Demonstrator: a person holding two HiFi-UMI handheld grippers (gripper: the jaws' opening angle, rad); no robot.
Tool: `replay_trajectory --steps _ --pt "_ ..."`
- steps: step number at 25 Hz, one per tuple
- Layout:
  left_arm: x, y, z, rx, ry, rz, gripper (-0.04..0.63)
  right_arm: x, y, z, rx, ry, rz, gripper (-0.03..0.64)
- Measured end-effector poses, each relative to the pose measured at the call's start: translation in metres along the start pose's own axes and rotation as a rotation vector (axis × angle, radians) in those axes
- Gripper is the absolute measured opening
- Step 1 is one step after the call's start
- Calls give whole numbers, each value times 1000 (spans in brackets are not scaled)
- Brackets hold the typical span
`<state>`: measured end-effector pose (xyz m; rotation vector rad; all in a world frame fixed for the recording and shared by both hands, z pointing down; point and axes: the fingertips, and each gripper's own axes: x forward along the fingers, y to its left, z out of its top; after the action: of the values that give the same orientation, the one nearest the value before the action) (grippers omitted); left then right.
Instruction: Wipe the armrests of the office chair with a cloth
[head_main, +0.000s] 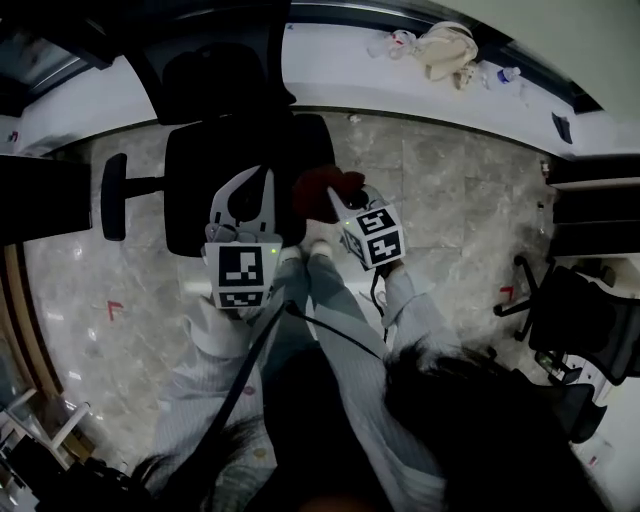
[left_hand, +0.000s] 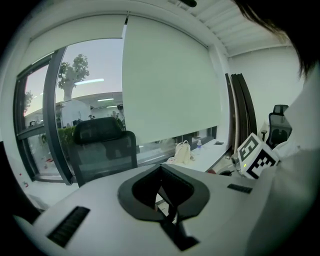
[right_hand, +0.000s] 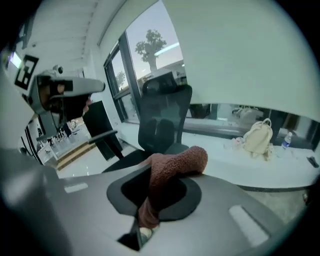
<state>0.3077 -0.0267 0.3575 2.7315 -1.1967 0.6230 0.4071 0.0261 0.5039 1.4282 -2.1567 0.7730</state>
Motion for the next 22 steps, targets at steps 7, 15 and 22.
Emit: replay_trajectory --steps 7,15,22 --pt "-38 3 84 12 -143 15 3 -131 27 157 -94 -439 -70 25" --pt "-56 -14 137 39 -252 5 3 -208 46 199 -189 -587 -155 23" --pt "-58 -26 142 65 -250 -13 3 -216 48 193 -191 -576 -151 23"
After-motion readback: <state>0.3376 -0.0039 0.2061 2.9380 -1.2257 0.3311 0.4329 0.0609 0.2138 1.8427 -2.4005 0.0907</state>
